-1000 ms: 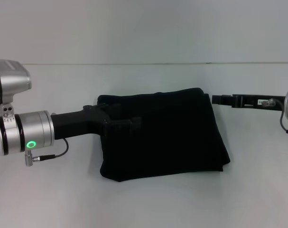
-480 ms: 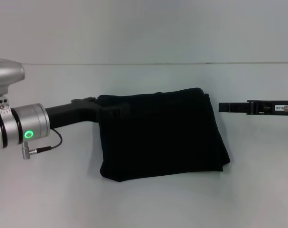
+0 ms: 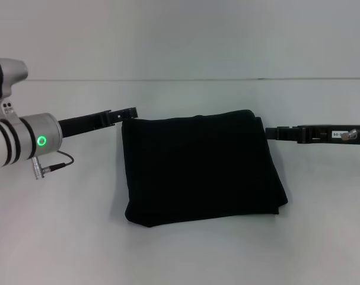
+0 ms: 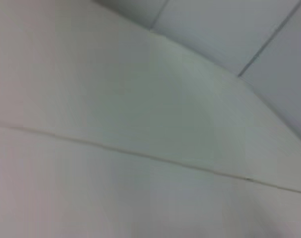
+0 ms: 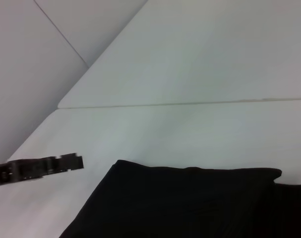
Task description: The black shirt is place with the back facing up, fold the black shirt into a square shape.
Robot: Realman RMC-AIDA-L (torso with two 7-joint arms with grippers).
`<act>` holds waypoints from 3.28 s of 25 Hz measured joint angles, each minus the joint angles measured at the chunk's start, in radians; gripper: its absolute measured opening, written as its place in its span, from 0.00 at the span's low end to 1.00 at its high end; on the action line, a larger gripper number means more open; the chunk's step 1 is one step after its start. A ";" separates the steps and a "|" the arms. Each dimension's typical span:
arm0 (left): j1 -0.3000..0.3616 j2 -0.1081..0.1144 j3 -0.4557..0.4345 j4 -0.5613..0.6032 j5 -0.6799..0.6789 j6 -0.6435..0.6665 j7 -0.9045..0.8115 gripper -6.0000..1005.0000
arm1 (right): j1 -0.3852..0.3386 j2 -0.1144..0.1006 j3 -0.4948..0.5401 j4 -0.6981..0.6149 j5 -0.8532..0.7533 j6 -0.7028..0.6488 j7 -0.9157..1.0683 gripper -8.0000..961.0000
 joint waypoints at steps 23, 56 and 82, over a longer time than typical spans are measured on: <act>-0.091 -0.017 0.076 -0.108 0.026 -0.152 -0.088 0.86 | 0.007 -0.007 0.006 -0.023 0.004 0.019 -0.023 0.59; -0.103 -0.029 0.073 -0.105 -0.006 -0.204 0.012 0.18 | 0.007 0.006 0.007 -0.023 0.005 0.060 -0.039 0.58; -0.129 -0.015 0.073 -0.093 -0.036 -0.205 0.012 0.02 | 0.101 0.105 -0.191 0.017 -0.032 0.127 -0.247 0.03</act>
